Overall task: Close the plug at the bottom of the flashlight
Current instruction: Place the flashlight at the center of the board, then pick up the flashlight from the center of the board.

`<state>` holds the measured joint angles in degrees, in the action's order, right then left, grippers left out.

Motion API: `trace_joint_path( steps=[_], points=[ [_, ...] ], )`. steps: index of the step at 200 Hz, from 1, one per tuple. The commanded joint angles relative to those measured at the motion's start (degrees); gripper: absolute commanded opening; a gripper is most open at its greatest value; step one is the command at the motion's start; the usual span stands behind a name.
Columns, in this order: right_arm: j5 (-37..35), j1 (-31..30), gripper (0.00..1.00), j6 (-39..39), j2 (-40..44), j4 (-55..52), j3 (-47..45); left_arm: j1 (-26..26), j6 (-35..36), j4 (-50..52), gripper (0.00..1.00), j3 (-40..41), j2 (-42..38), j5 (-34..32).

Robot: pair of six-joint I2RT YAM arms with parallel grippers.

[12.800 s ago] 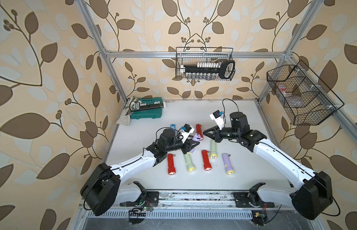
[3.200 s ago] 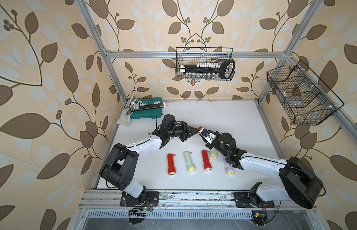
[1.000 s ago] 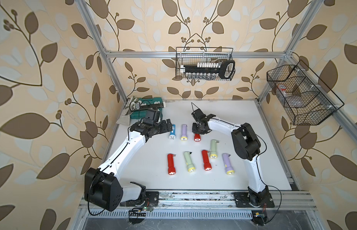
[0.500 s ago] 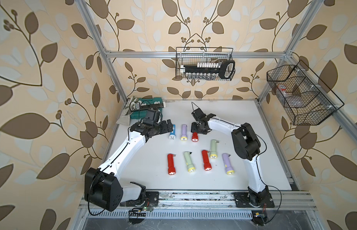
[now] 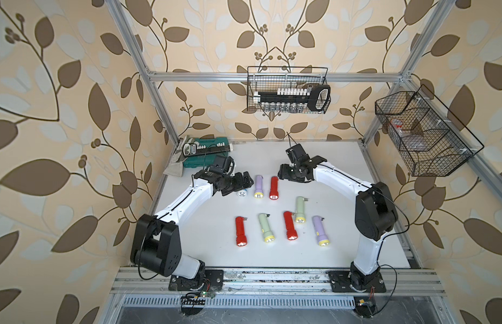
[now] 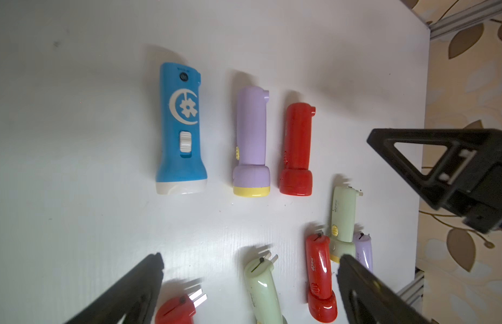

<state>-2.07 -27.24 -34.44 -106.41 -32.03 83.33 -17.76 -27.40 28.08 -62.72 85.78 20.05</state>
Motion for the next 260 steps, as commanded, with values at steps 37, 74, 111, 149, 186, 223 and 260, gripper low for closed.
trace_joint_path(
  steps=[37,74,111,149,186,223,260],
  points=[
    [-1.77,2.46,0.69,3.59,13.89,-3.38,-15.75,-8.53,1.47,0.60,0.99,-2.61,7.51,4.46],
    [-4.30,2.26,0.66,-0.28,18.41,-1.62,-24.38,-8.96,1.22,-0.13,0.99,-2.73,7.86,5.01],
    [-4.05,-0.27,0.62,-2.80,15.93,-0.31,-25.58,-8.95,1.24,0.23,0.99,-3.01,7.34,4.80],
    [-8.13,-4.41,0.61,-4.97,11.57,0.28,-24.20,-8.89,1.48,1.04,0.99,-3.29,6.27,4.71],
    [-9.04,-5.26,0.51,-6.88,7.58,1.00,-23.57,-8.96,1.65,1.19,0.99,-2.98,4.47,3.67],
    [-11.58,-5.41,0.43,-6.63,4.53,0.24,-22.13,-8.94,1.83,1.02,0.99,-2.65,3.12,3.02],
    [-11.82,-5.37,0.42,-6.39,2.64,-0.05,-21.63,-8.90,1.84,1.09,0.99,-2.58,2.55,2.63]
  ],
)
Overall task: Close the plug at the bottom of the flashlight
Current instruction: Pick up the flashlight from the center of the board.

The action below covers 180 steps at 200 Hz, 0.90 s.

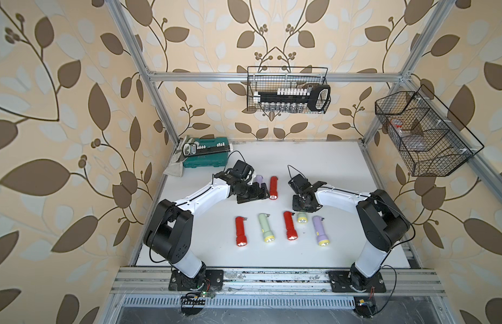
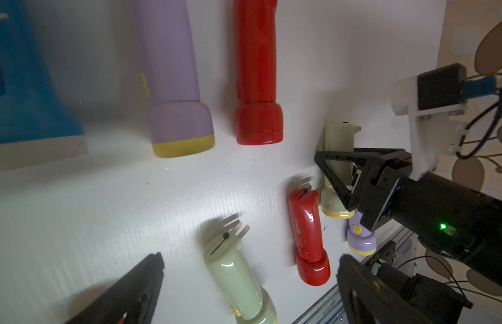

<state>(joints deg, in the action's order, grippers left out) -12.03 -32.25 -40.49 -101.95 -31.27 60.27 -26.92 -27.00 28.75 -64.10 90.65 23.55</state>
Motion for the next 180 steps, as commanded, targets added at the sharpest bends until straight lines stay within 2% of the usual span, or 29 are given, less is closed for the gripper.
trace_joint_path(
  steps=[1,47,77,94,130,144,180],
  points=[
    [-1.85,-0.36,0.42,-0.27,-1.83,-0.81,1.38,0.23,1.44,0.37,0.99,-1.21,-2.37,-0.87],
    [-2.86,-0.26,0.37,0.71,-2.76,-1.25,1.82,0.23,1.60,0.42,0.99,-1.12,-2.59,-1.14],
    [-1.98,-0.11,0.23,2.43,-2.16,-0.96,2.15,0.22,1.60,0.39,0.99,-1.08,-2.76,-1.14],
    [0.02,-0.15,0.18,4.92,-0.88,0.15,2.39,0.26,1.52,0.42,0.99,-1.07,-2.98,-1.14],
    [5.78,-0.17,0.09,12.80,4.72,4.79,1.73,0.28,1.45,0.09,0.99,-0.93,-3.24,-0.63],
    [6.88,-0.14,0.00,15.16,7.53,5.19,2.09,0.29,1.44,0.01,0.99,-1.00,-3.38,-0.27],
    [11.45,-0.14,0.00,21.40,14.43,6.06,3.35,0.29,0.80,-0.20,0.99,-0.89,-3.97,-0.17]
  ],
)
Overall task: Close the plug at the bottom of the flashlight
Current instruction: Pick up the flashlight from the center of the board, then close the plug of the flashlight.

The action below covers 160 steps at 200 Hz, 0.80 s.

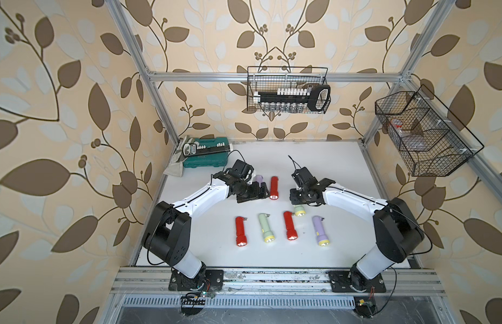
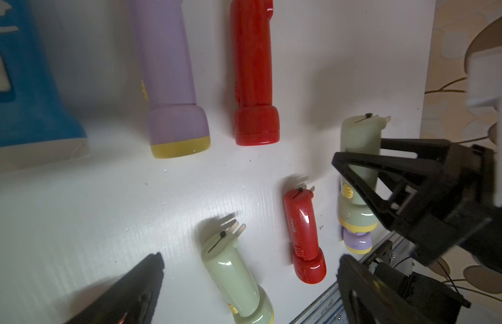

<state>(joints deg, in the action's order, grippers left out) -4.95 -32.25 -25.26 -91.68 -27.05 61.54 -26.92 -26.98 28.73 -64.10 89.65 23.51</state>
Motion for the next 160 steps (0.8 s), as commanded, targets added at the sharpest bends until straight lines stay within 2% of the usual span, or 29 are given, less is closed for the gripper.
trace_joint_path(
  steps=[1,47,109,141,160],
  points=[
    [4.44,-0.12,0.00,6.35,4.28,1.87,2.13,0.29,0.74,-0.13,0.99,-0.92,-2.98,-0.08],
    [12.30,-0.63,0.00,17.52,12.41,9.84,-0.85,0.42,-4.61,-0.35,0.99,-2.72,-6.56,2.55],
    [10.00,-3.53,0.00,32.61,21.60,32.22,-15.13,0.71,-13.84,-3.10,0.91,-5.91,-12.66,6.31],
    [7.25,-6.86,0.00,42.64,22.43,42.65,-21.86,0.99,-21.60,-9.56,0.89,-4.36,-11.45,13.23],
    [5.12,-8.09,0.00,47.22,21.61,46.95,-24.62,0.99,-29.85,-15.98,0.87,-1.39,-10.21,17.57]
  ],
)
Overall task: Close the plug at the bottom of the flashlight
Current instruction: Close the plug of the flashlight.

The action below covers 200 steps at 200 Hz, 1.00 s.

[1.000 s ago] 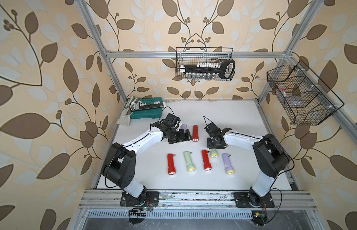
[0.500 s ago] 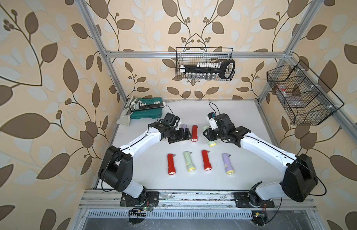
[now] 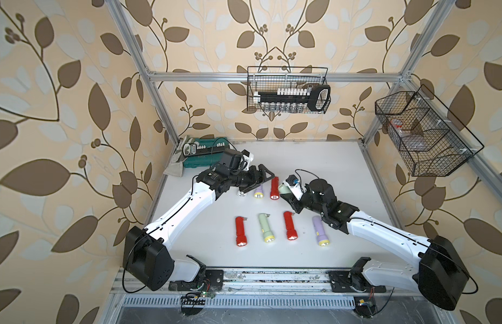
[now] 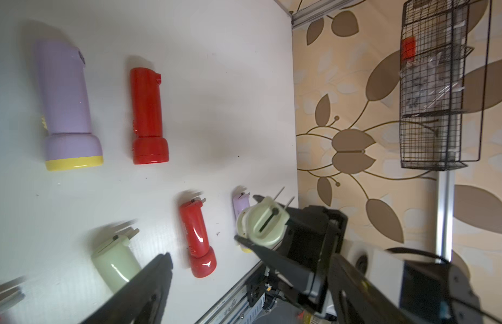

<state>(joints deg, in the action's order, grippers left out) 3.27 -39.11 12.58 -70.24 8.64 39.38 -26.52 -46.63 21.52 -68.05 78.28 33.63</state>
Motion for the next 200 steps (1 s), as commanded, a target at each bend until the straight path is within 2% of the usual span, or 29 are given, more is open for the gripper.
trace_joint_path(
  steps=[1,35,71,124,151,200],
  points=[
    [-3.23,-1.23,0.00,9.65,0.18,11.46,-2.59,0.60,-10.39,-9.12,0.87,2.79,1.21,7.66],
    [-7.54,-4.33,0.00,14.67,-1.89,17.77,-5.49,0.60,-23.53,-21.18,0.82,9.89,2.31,10.85],
    [-8.58,-5.22,0.00,16.43,-2.93,22.37,-7.13,0.60,-30.54,-27.85,0.75,14.05,2.96,11.29],
    [-7.98,-5.19,0.00,15.53,-4.70,22.26,-5.91,0.51,-35.65,-33.89,0.63,16.41,3.63,12.46],
    [-7.41,-5.24,0.00,13.78,-5.32,22.85,-5.99,0.51,-36.49,-35.51,0.54,17.57,3.55,13.04],
    [-6.14,-5.06,0.00,11.79,-5.13,24.14,-6.16,0.43,-37.90,-37.70,0.48,18.86,3.20,14.17]
  ],
)
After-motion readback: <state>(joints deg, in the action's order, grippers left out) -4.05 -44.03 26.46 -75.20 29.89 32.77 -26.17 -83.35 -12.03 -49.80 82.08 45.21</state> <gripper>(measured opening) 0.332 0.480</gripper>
